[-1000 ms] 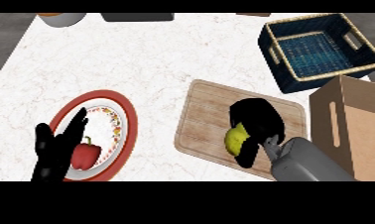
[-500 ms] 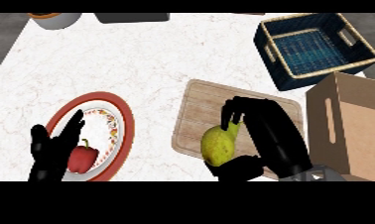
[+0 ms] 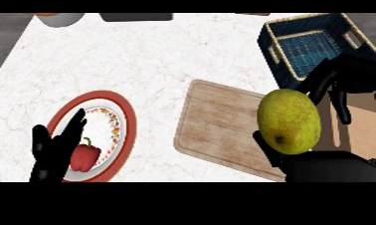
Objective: Pick the pear from the cutting board and place it in the basket
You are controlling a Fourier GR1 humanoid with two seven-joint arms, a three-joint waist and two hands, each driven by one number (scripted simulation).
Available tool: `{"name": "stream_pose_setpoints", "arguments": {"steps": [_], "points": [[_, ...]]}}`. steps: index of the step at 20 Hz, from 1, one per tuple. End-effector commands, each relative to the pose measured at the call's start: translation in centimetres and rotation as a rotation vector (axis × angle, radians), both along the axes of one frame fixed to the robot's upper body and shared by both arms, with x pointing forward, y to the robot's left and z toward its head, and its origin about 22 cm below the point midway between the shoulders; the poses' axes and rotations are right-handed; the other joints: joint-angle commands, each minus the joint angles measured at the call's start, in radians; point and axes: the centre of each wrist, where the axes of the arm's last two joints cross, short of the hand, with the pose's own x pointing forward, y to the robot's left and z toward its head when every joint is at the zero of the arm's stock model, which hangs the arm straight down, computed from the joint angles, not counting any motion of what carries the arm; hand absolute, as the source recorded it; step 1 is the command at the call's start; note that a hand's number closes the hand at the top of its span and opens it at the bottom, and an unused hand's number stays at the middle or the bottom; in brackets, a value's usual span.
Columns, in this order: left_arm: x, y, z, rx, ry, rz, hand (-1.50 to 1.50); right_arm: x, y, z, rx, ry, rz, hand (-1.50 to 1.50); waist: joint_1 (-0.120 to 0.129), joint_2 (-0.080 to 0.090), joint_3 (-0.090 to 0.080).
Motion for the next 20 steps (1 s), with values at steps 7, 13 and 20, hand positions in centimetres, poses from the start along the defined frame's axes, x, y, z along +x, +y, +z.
{"name": "stream_pose_setpoints", "arguments": {"steps": [7,13,20], "points": [[0.3,-1.2,-2.3,0.011,0.086,-0.009,0.00,3.5,-7.2,9.6,0.086,-0.042,-0.211,1.50,0.017,0.013,-0.011],[-1.5,-0.5,-2.3,-0.013,0.105,-0.006,0.00,6.7,-9.8,12.7,0.062,0.013,-0.244,1.50,0.032,0.013,-0.011],[-0.1,-0.6,-1.6,-0.007,0.085,-0.021,0.00,11.5,-13.2,10.1,-0.018,0.021,-0.267,1.50,0.036,0.017,-0.010]]}}
